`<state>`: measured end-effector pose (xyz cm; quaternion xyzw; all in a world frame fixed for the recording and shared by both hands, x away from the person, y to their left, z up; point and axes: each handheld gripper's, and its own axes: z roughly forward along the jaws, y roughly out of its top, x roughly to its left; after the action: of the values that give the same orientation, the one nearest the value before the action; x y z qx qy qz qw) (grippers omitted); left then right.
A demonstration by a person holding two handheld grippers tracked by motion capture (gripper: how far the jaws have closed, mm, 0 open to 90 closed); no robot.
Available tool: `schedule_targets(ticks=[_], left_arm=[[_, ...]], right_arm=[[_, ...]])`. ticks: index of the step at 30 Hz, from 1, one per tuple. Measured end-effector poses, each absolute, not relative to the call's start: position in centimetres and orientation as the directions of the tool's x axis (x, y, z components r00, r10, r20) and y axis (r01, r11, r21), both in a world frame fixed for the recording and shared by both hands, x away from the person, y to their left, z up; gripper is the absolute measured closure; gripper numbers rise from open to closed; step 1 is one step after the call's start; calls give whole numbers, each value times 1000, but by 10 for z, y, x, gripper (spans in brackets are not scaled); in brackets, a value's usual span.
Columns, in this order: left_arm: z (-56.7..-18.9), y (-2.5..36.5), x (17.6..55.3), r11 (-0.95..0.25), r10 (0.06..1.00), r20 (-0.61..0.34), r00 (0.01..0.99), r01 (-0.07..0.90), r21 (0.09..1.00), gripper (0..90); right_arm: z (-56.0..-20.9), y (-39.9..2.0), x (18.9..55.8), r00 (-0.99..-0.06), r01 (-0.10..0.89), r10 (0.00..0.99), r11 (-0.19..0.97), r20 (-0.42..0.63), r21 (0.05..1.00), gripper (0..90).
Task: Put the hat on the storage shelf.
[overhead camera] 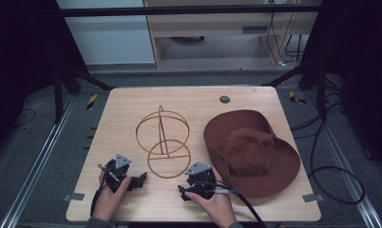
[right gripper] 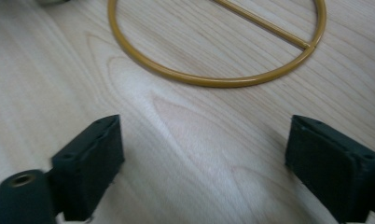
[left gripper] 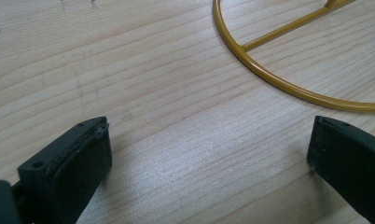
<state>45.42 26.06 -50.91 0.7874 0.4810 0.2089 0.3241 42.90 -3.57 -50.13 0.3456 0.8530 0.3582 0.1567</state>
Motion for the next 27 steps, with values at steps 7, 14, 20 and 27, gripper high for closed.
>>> schedule_targets(ticks=[7, 14, 20, 27], left_arm=[[-509, 261, 454, -327, 893, 17, 450, 623, 711, 0], [-509, 261, 454, -330, 892, 19, 452, 623, 709, 0], [-509, 260, 454, -327, 893, 17, 450, 621, 712, 0], [-509, 260, 454, -329, 892, 19, 451, 621, 711, 0]], right_arm=[[-438, -70, 417, -707, 415, 701, 517, -92, 748, 148], [-381, -132, 428, -694, 396, 704, 549, -151, 736, 114], [-358, -169, 439, -704, 426, 692, 590, -159, 686, 147], [-334, -211, 457, -694, 466, 700, 614, -167, 637, 248]])
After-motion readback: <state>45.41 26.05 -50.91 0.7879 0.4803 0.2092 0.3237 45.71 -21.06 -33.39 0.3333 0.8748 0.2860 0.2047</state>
